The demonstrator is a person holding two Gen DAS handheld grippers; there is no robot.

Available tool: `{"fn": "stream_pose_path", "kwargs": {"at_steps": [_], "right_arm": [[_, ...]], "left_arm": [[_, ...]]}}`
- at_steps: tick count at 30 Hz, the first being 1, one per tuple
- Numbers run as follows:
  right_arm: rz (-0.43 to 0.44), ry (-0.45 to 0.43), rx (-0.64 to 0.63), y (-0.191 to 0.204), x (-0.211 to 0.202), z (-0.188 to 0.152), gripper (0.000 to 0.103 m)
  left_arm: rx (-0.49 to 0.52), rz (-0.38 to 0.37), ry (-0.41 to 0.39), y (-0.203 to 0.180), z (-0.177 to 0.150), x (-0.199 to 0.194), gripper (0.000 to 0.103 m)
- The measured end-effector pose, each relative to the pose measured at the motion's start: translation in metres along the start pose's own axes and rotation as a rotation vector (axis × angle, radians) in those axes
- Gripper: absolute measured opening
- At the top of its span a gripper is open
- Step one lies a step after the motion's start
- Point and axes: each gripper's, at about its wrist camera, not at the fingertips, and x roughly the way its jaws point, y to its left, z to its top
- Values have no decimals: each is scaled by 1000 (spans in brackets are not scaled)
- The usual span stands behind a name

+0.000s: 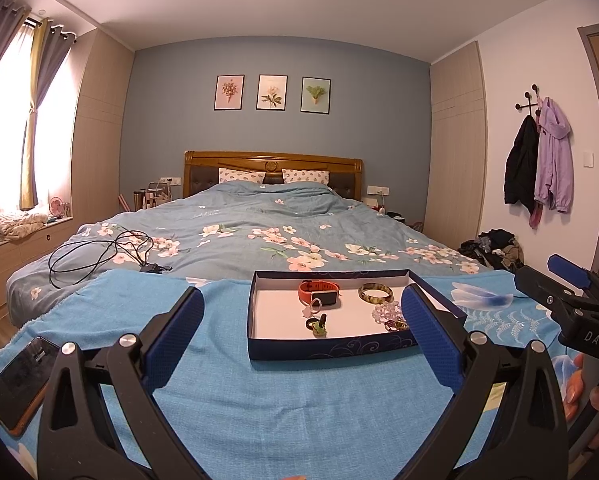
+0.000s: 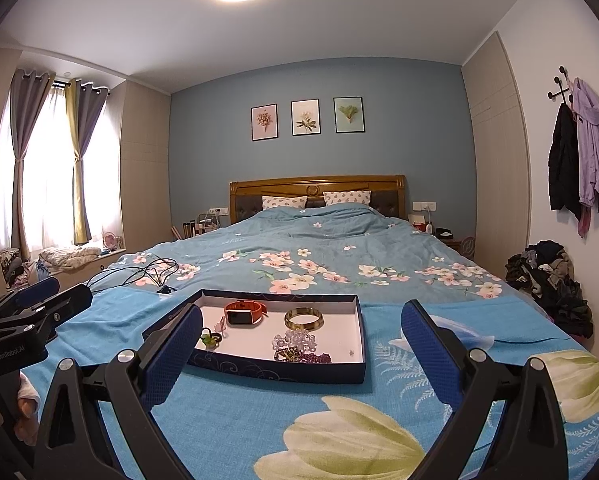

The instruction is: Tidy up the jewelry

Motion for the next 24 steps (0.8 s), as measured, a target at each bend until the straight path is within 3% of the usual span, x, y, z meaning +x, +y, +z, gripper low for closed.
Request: {"fn": "stream_pose_path", "kwargs": {"at_steps": [24], "right_arm": [[2,1,-1,2,1,1,96]], "left_arm": [[-7,-2,7,-1,-3,1,97]]}}
